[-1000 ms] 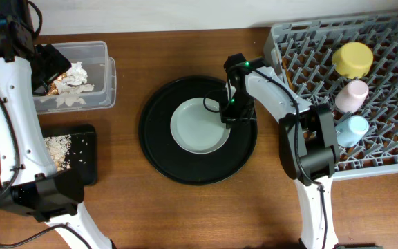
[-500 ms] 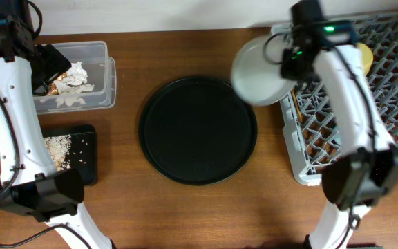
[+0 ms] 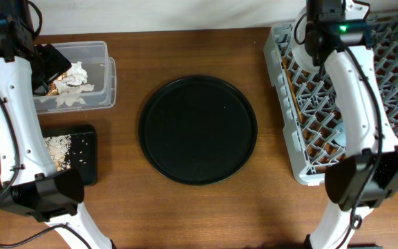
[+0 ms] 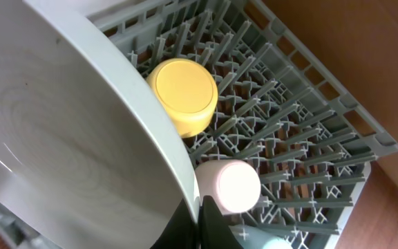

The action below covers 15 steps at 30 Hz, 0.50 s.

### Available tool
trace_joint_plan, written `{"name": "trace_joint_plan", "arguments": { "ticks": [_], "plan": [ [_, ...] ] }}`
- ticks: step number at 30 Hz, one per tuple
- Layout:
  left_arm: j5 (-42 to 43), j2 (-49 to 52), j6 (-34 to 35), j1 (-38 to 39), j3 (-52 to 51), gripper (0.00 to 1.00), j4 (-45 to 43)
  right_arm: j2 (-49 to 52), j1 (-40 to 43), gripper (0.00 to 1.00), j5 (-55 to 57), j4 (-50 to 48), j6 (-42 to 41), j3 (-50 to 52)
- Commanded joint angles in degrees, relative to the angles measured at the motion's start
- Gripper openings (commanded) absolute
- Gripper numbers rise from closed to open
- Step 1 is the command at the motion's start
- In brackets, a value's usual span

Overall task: Sort waste into correct bins and load items into the dishwasher rack
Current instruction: 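Lift the plate and carry it right to the rack's left edge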

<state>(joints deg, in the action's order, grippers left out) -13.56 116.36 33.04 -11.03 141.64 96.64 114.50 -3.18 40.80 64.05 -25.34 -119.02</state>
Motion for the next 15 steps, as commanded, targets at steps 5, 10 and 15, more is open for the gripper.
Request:
{"name": "trace_joint_plan", "arguments": {
  "ticks": [5, 10, 15],
  "plan": [
    [-0.39, -0.44, -0.31, -0.28, 0.52, 0.99, 0.07, 6.91, 0.07, 0.04, 2.95, -2.10, -1.14, 0.31],
    [-0.39, -0.44, -0.31, -0.28, 0.52, 0.99, 0.07, 8.24, -1.36, 0.04, 1.90, -2.27, -1.14, 0.33],
    [-0.39, -0.44, -0.31, -0.28, 0.52, 0.99, 0.07, 8.07, -4.09, 0.05, 1.88, -2.58, -1.09, 0.26]
  ]
}}
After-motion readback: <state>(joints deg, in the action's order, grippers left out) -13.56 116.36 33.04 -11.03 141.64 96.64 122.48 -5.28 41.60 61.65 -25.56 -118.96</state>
